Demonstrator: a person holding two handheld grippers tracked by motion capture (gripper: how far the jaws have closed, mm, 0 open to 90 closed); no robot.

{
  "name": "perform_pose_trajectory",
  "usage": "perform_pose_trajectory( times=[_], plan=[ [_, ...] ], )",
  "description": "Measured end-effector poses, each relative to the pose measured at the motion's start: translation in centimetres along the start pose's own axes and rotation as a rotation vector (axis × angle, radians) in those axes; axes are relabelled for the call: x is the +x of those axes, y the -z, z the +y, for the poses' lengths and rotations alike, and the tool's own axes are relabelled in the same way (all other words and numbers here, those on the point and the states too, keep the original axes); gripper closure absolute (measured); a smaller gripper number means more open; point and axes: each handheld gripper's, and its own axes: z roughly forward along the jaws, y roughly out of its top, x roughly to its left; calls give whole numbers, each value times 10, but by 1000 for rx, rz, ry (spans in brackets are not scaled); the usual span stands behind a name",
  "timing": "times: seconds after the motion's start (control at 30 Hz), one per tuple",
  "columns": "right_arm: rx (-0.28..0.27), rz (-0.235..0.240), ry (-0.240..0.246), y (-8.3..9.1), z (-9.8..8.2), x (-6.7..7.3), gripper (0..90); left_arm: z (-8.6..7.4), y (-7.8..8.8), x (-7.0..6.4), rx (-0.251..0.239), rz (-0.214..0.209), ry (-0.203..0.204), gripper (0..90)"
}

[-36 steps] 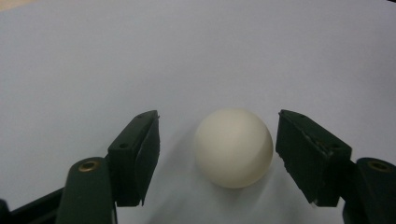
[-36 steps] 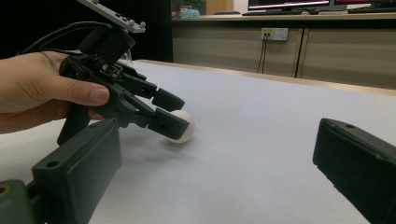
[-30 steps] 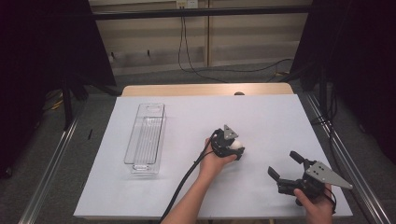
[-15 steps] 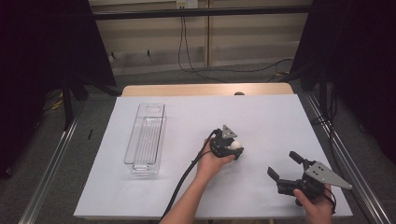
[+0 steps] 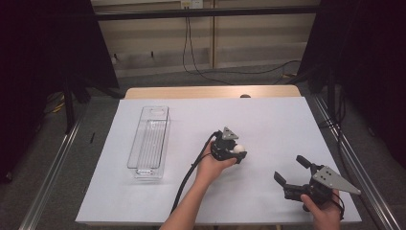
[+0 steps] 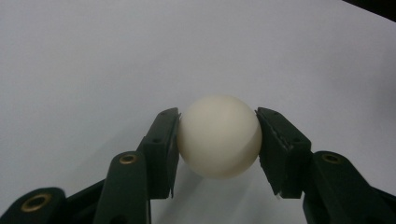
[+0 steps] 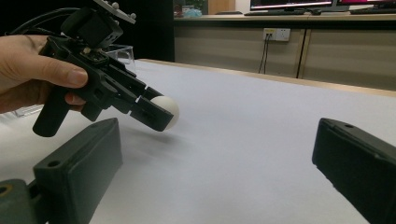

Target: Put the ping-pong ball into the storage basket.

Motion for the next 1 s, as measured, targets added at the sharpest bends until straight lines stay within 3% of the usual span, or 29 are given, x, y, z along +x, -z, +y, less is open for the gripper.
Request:
perform_pose_trajectory(
  times=[0.07, 0.1, 0.23, 0.4, 0.43, 0.5, 0.6, 0.67, 0.93, 1.0],
  plan=[
    [3, 2, -2, 0, 0, 0, 11, 0, 2, 1, -2, -11, 7, 512],
    [5, 1, -1, 0, 0, 1, 11, 0, 4, 3, 9, -16, -10, 512],
    [3, 1, 3, 0, 0, 0, 11, 0, 9, 3, -11, -15, 20, 512],
    [6, 3, 6, 0, 0, 1, 11, 1, 17, 6, 1, -11, 2, 512],
    [6, 4, 9, -1, 0, 1, 12, 0, 17, 6, -23, -22, 12, 512],
    [6, 5, 9, -1, 0, 2, 11, -1, 19, 8, -23, -27, 22, 512],
    [6, 9, 11, -1, 0, 2, 11, -3, 22, 9, -8, -12, 23, 512],
    [6, 8, 8, -1, 0, 2, 11, -5, 23, 10, -27, -11, 36, 512],
    [10, 17, 12, -2, -1, 3, 11, -4, 32, 13, -27, -9, 36, 512],
    [10, 16, 11, -2, 0, 3, 12, -5, 33, 13, -42, 1, 58, 512]
  ],
)
